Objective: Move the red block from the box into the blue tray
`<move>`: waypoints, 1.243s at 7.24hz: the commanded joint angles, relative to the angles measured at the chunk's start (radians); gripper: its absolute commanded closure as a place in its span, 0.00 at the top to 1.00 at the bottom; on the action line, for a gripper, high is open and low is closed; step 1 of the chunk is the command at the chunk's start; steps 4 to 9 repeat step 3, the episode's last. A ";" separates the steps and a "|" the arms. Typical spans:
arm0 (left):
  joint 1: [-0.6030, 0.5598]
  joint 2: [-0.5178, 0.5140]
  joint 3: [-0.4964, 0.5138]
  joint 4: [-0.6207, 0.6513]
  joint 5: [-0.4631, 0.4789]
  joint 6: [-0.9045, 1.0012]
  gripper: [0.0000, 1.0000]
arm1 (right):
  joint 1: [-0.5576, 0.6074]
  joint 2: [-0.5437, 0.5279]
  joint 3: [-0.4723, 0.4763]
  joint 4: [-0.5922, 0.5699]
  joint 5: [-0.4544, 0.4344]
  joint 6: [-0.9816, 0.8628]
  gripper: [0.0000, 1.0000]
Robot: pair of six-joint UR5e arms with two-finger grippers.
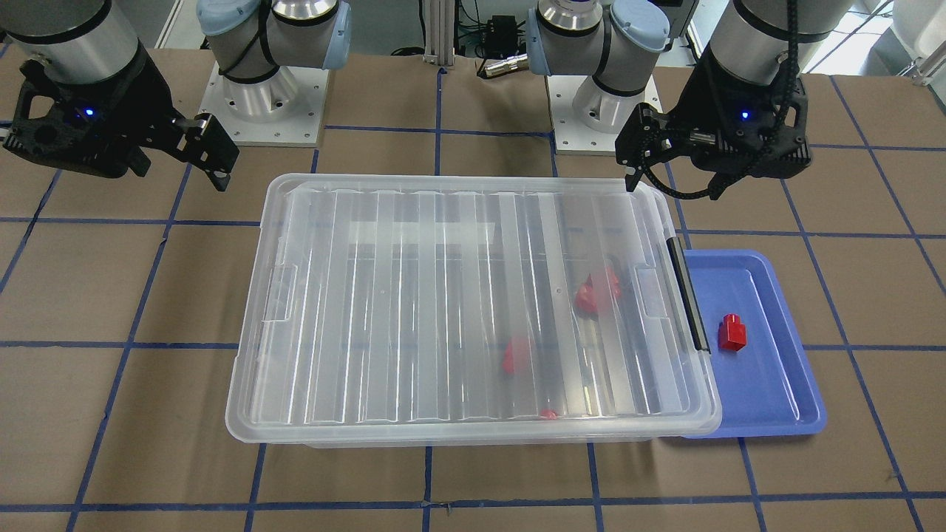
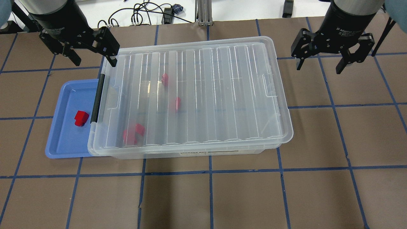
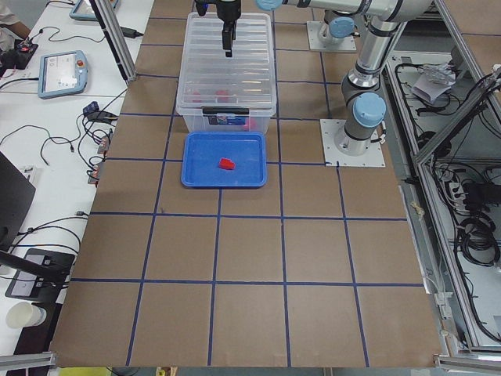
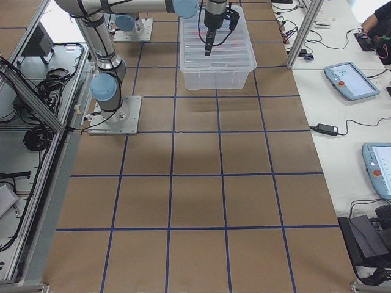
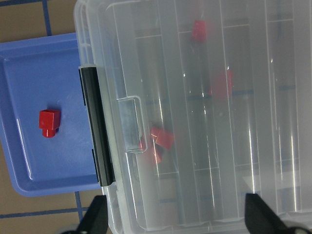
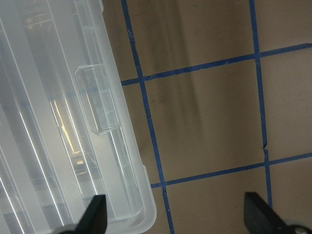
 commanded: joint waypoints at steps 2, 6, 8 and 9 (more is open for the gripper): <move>0.000 -0.008 0.003 0.000 -0.001 0.000 1.00 | 0.000 0.001 0.000 -0.002 0.001 0.000 1.00; 0.000 0.001 0.002 0.000 -0.001 0.000 1.00 | 0.000 0.001 0.001 0.002 0.001 -0.001 1.00; 0.000 0.001 0.002 0.000 -0.001 0.000 1.00 | 0.000 0.001 0.001 0.002 0.001 -0.001 1.00; 0.000 0.001 0.002 0.000 -0.001 0.000 1.00 | 0.000 0.001 0.001 0.002 0.001 -0.001 1.00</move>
